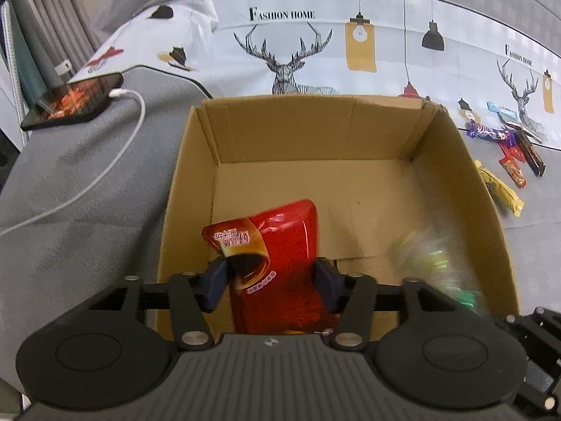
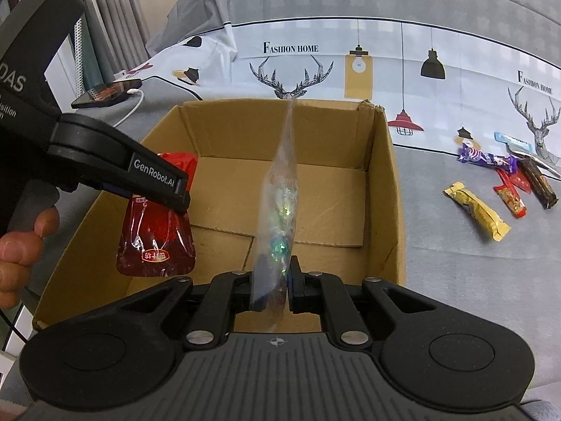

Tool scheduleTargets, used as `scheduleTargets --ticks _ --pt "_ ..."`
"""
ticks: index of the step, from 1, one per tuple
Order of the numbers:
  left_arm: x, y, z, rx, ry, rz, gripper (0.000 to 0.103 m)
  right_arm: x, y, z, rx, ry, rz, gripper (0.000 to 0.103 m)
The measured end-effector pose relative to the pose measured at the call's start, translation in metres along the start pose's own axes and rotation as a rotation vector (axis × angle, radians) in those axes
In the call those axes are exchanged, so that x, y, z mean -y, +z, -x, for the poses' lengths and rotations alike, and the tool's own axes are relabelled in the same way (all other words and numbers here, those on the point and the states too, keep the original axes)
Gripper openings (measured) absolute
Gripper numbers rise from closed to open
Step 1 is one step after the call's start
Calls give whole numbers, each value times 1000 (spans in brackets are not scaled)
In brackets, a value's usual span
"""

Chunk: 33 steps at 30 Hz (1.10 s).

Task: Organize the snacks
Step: 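Carry red pouch with left and candy bag with right into the box, release both, then withdraw both open tools from the box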

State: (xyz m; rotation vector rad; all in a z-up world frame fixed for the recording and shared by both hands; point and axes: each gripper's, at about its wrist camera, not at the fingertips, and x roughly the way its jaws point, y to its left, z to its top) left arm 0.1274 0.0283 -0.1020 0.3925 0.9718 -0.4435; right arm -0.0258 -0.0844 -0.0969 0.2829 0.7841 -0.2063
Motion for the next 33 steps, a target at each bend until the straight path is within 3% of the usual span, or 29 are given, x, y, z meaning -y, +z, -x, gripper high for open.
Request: scheduleTargets --ticks 1,2,3,4,5,9,17,33 --pt "-1 -1 2 8 1 -2 95 0 1 0 -2 1 3 16" --pt "-3 -2 8 30 0 1 103 -1 1 0 -4 -3 14 27" --pt "-5 -4 12 52 0 4 102 -2 2 1 -8 -9 30 38" --pt "-7 -6 18 71 4 4 102 -4 2 3 -5 -23 45 63" --pt "-8 -8 22 74 10 0 102 -5 2 8 4 -42 57 77" --pt "-16 -22 37 43 6 39 102 -6 -1 26 8 -52 83 84" --pt "-24 -62 81 35 8 75 102 -8 -18 74 -5 -50 -30 89" --pt "-21 -103 149 126 5 91 102 -31 -38 148 119 -59 14 93"
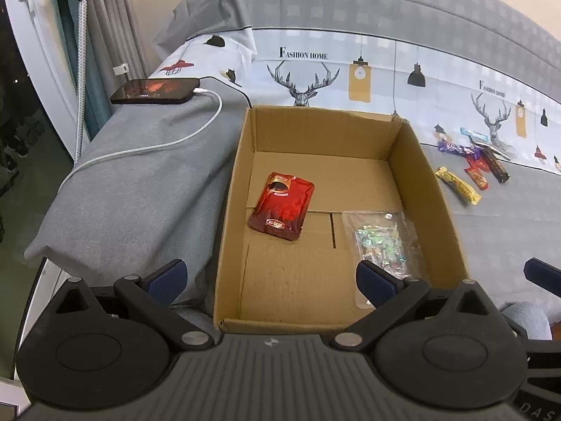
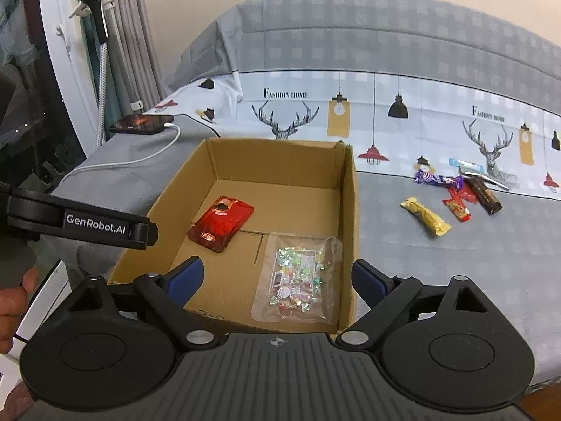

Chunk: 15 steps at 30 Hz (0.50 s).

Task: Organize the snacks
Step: 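Withdraw both open tools from the box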

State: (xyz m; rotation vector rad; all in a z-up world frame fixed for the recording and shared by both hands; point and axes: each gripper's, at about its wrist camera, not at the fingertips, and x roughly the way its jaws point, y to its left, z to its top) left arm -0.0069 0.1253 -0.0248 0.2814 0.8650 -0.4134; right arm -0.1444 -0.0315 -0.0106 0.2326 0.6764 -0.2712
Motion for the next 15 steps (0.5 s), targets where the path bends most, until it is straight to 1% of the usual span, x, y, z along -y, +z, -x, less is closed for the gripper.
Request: scheduleTargets --ticks 6,15 --pt "5 -6 16 28 -5 -10 102 -3 -3 16 22 4 7 93" --pt "6 -11 32 59 -6 -12 102 -5 -7 32 60 7 16 101"
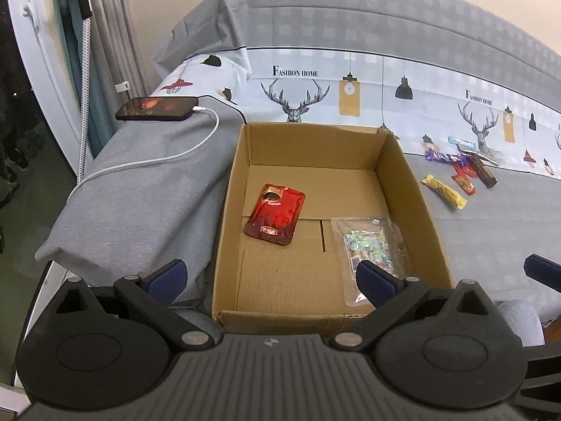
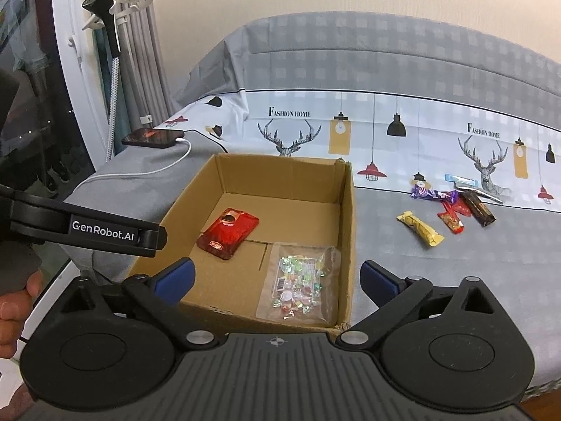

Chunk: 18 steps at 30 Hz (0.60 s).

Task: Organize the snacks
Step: 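Withdraw both open tools from the box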

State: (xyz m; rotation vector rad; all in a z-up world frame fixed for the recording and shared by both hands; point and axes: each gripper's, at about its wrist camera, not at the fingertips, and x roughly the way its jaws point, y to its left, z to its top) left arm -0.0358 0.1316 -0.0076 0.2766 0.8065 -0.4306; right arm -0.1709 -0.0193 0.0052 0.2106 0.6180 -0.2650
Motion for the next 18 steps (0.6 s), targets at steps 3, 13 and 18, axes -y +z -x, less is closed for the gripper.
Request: scheduleTargets --ticks 3,13,18 --pt "-1 -2 3 1 0 3 102 -1 -1 4 8 3 1 103" --pt "-3 -4 9 11 6 0 102 -4 -3 12 24 13 6 103" --pt "-3 -6 10 10 13 -7 102 -3 -4 13 24 14 -1 103"
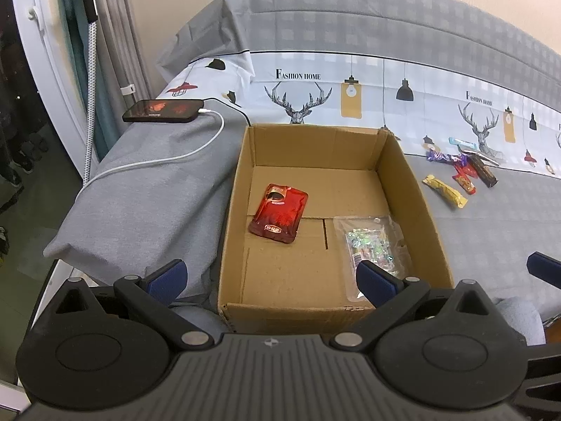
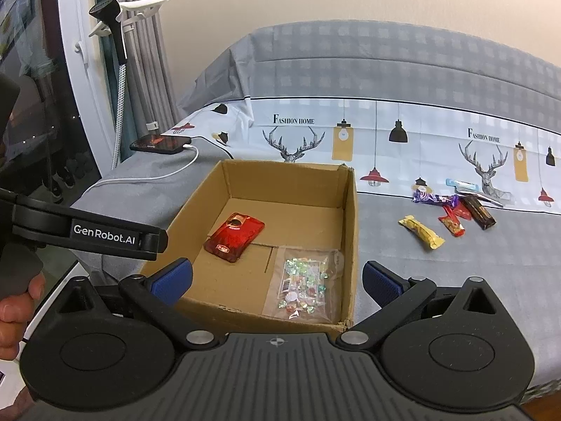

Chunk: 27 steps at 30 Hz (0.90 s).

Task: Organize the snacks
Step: 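Withdraw both open tools from the box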

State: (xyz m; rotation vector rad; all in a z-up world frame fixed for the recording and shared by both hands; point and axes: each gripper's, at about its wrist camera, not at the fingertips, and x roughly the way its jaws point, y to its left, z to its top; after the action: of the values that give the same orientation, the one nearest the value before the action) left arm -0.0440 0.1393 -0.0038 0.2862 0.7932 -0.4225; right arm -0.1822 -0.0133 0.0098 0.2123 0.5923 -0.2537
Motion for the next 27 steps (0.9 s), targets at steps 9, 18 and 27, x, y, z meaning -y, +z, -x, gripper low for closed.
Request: scheduleTargets --ticks 9,18,27 --pt "5 3 -3 -17 7 -10 102 3 -2 -1 -5 2 -15 103" --pt "32 24 -16 -58 -19 -31 103 25 -3 -1 11 -15 -75 103" --pt "106 60 -48 -130 -77 -90 103 108 -12 3 45 -120 -236 103"
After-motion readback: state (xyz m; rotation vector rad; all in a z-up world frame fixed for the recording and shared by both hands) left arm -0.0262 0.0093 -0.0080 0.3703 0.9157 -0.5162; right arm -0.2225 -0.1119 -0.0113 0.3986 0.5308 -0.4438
